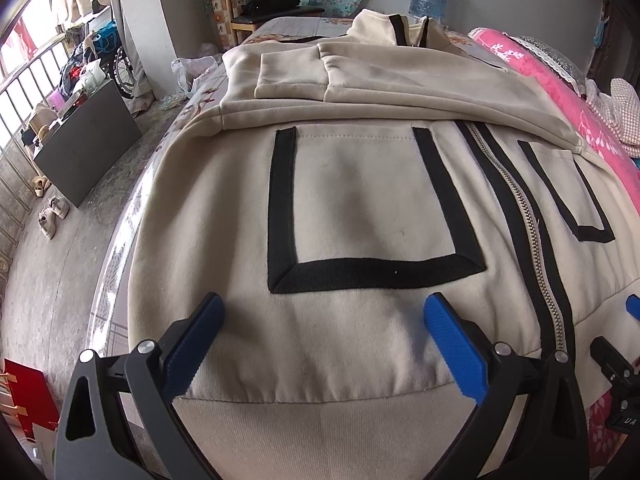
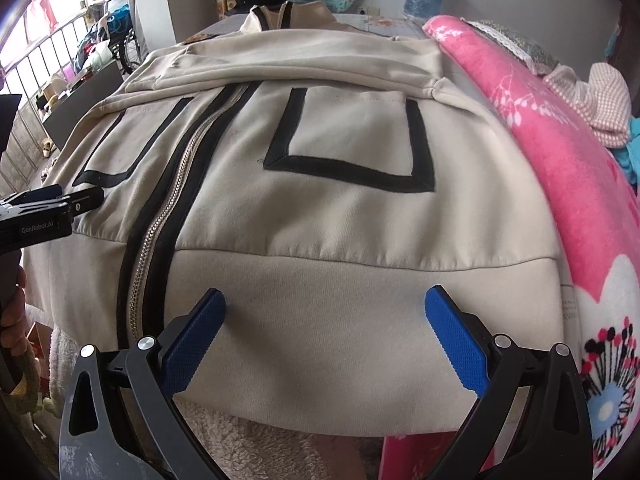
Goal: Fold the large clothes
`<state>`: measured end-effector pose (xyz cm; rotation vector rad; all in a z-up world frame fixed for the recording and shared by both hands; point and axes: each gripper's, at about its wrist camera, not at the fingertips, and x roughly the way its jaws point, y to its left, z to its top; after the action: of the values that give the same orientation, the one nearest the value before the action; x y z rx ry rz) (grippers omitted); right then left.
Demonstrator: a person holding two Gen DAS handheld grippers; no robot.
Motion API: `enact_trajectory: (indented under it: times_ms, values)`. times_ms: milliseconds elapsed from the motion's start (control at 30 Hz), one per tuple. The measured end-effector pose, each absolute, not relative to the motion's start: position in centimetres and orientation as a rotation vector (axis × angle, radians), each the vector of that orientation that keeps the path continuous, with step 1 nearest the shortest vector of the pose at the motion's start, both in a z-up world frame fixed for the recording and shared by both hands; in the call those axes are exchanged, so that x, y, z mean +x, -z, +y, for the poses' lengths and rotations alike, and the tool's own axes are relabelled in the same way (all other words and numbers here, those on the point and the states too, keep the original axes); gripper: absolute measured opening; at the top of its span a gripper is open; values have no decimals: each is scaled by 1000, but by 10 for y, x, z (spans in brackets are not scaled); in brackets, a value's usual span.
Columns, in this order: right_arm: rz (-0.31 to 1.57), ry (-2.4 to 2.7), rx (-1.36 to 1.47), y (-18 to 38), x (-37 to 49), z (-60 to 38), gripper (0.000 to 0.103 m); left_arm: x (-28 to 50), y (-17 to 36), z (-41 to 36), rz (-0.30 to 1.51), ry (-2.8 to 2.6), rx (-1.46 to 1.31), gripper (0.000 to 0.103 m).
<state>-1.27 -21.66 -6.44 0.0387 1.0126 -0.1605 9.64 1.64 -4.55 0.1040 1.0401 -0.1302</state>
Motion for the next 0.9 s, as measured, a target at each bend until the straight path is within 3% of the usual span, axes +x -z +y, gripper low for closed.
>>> enact_trajectory:
  times_ms: [533, 900]
  values:
    - [977, 157, 26, 67, -17, -217, 96, 96, 42, 17, 1047, 139, 96, 99]
    - [981, 144, 15, 67, -14, -218, 96, 28, 15, 65, 899, 198, 36, 97]
